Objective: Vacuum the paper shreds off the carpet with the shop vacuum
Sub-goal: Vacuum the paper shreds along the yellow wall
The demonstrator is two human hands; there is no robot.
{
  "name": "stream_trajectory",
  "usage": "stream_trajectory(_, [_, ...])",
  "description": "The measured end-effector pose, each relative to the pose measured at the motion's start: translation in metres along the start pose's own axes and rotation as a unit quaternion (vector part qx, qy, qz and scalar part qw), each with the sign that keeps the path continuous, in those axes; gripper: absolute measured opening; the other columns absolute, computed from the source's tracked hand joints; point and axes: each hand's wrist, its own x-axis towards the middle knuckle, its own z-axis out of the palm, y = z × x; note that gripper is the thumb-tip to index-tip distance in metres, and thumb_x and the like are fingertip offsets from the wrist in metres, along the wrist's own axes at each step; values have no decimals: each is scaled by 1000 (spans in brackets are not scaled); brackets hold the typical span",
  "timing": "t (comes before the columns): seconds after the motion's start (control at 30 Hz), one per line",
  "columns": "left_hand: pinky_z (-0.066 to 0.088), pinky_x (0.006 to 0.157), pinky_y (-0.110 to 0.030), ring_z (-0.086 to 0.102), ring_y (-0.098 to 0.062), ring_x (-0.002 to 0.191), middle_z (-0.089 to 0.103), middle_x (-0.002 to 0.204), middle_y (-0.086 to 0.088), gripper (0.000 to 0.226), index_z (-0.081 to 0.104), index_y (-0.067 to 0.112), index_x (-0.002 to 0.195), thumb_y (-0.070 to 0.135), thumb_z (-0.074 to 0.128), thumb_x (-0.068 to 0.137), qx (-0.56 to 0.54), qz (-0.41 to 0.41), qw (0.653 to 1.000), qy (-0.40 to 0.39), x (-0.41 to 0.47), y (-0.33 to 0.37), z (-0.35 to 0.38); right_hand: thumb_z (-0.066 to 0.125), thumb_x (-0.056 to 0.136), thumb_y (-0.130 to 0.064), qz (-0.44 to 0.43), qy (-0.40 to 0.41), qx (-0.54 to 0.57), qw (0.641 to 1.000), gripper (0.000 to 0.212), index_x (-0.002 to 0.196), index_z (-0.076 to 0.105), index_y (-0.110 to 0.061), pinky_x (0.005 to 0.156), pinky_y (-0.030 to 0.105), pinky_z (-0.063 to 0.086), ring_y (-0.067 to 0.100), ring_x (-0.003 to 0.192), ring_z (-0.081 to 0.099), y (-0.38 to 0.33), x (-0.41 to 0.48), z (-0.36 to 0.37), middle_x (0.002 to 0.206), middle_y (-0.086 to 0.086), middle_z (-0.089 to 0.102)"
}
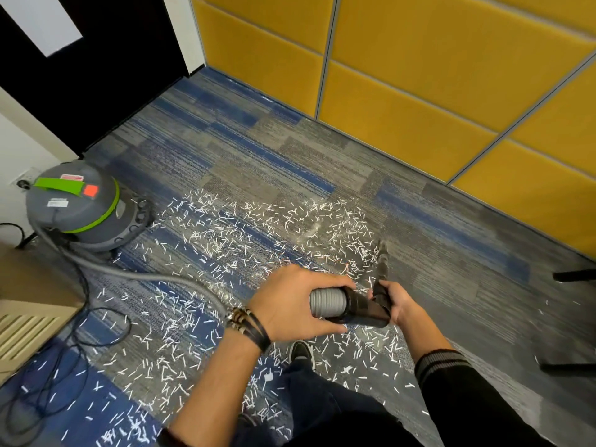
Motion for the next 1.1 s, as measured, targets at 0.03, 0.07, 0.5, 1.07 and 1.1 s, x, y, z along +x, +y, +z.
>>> stream_trajectory(0.03, [57, 98, -29, 71, 2, 100, 76, 113, 22, 70, 63, 50, 133, 56, 91, 69, -6, 8, 1000, -5, -4, 1, 3, 42, 103, -27, -6, 12, -5, 1000, 23, 88, 41, -9, 42, 26, 51, 19, 41, 52, 7, 0, -6, 58, 10, 51])
stream_trajectory(0.07, [57, 98, -30, 70, 2, 100, 76, 113, 23, 70, 64, 49, 132, 58, 91, 68, -13, 14, 1000, -11, -8, 1, 5, 42, 103, -27, -10, 20, -11, 1000, 22, 91, 41, -9, 44, 26, 52, 20, 42, 52, 14, -1, -13, 58, 10, 51])
stream_trajectory(0.5, [55, 98, -23, 69, 9, 101, 76, 108, 24, 56, 77, 37, 119, 60, 90, 69, -45, 39, 998, -5, -101, -14, -14, 38, 103, -29, -38, 71, -46, 996, 18, 95, 42, -14, 79, 39, 52, 25, 63, 53, 139, -37, -24, 72, 12, 54])
stream_trajectory(1.07, [54, 102, -26, 69, 7, 102, 76, 108, 23, 55, 76, 40, 119, 51, 95, 68, -46, 61, 997, -32, -160, -11, -13, 46, 102, -26, -60, 82, -136, 985, 13, 101, 45, -14, 77, 45, 58, 25, 61, 59, 189, -66, -32, 71, 9, 59])
stream_trajectory(1.1, [53, 102, -25, 68, 7, 103, 76, 109, 23, 56, 76, 40, 118, 50, 96, 67, -53, 57, 996, -52, -161, -12, -10, 44, 102, -26, -54, 78, -137, 986, 14, 95, 45, -13, 66, 39, 58, 24, 57, 57, 194, -67, -34, 65, 9, 57])
